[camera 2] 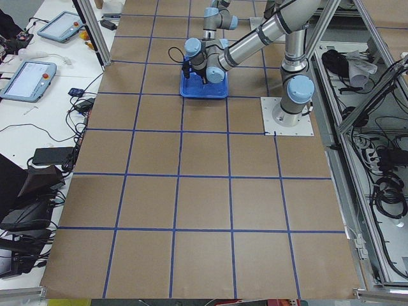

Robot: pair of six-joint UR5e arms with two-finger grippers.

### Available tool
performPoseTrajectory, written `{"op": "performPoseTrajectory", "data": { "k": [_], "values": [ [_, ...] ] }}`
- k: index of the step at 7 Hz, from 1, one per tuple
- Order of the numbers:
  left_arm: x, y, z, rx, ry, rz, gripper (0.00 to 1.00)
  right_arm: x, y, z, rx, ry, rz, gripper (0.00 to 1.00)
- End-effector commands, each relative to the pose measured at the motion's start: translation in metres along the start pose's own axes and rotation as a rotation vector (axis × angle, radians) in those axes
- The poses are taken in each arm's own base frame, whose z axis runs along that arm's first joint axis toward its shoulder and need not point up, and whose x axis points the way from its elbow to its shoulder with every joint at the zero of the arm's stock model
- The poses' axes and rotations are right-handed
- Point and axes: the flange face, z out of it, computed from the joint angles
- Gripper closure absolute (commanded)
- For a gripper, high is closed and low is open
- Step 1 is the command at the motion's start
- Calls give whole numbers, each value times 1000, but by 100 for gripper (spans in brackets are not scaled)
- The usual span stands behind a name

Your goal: Assemble white blocks and place on blue tray

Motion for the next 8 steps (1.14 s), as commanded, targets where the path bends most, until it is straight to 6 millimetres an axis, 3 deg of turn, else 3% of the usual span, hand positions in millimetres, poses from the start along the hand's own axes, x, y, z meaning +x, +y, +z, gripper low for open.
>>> {"op": "performPoseTrajectory", "data": {
  "k": [1,2,3,8],
  "values": [
    [0,0,0,0,2,0,100,-2,-2,1,2,-4,5,92],
    [0,0,0,0,0,0,100,-2,-2,1,4,-5,10,55],
    [0,0,0,0,2,0,100,-2,-2,1,4,-5,11,34],
    [1,-5,2,11,3,-14,100,-1,-6,-3,9,4,140,3]
  ]
}}
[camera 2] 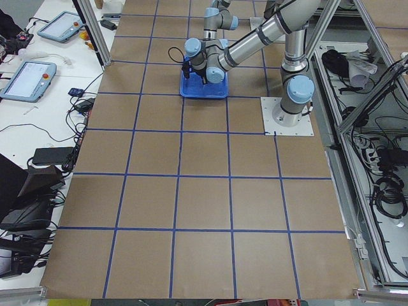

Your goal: Assemble white blocks and place on blue tray

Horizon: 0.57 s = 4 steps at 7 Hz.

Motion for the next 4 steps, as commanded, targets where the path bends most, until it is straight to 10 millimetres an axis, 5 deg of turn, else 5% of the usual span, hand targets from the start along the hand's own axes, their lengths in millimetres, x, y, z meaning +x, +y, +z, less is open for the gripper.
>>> {"op": "performPoseTrajectory", "data": {
  "k": [1,4],
  "values": [
    [4,-4,5,8,4,-58,100,1,-2,-2,2,5,45,0],
    [9,0,9,0,11,-72,100,4,-13,-23,20,46,204,0]
  ]
}}
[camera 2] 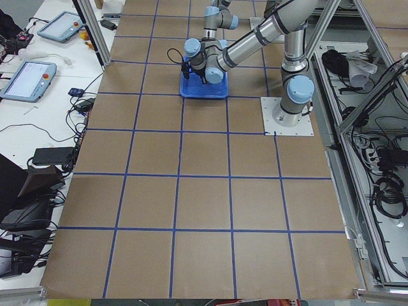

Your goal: Assemble white blocks and place on blue tray

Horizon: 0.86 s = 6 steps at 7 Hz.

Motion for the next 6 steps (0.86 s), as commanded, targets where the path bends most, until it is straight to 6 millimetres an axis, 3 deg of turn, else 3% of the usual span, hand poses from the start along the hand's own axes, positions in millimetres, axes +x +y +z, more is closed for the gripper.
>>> {"op": "performPoseTrajectory", "data": {
  "k": [1,4,5,6],
  "values": [
    [5,4,3,-4,-2,5,100,3,-10,-18,19,31,129,0],
    [5,4,3,-4,-2,5,100,21,-25,-32,44,70,284,0],
    [7,2,-1,8,-2,10,100,24,-35,-45,33,65,365,0],
    [8,-2,-21,50,5,25,100,27,-43,-68,7,52,417,0]
  ]
}}
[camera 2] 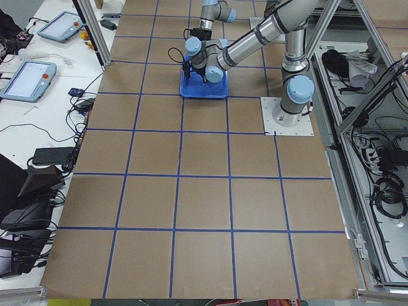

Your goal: Assemble white blocks and place on blue tray

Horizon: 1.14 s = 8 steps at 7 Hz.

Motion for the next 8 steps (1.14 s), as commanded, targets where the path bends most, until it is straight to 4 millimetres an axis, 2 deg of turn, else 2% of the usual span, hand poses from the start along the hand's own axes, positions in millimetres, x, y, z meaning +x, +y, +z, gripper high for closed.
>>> {"op": "performPoseTrajectory", "data": {
  "k": [1,2,3,4,5,6,7,8],
  "values": [
    [5,-12,-33,60,6,17,100,15,-9,-49,-55,4,137,0],
    [8,-18,-49,67,2,14,100,38,0,-84,-84,41,222,0],
    [-4,-26,-74,81,-46,17,98,50,4,-127,-105,66,417,0],
    [-19,-29,-109,78,-81,96,98,61,-1,-163,-122,112,481,0],
    [-26,-28,-148,82,-146,129,95,71,-16,-199,-207,164,526,0],
    [-22,-25,-190,83,-183,151,92,74,-29,-227,-343,227,549,0],
    [-16,-14,-236,88,-237,172,87,73,-18,-230,-456,256,562,0],
    [-12,5,-280,78,-284,215,82,80,-11,-235,-489,342,605,0]
  ]
}}
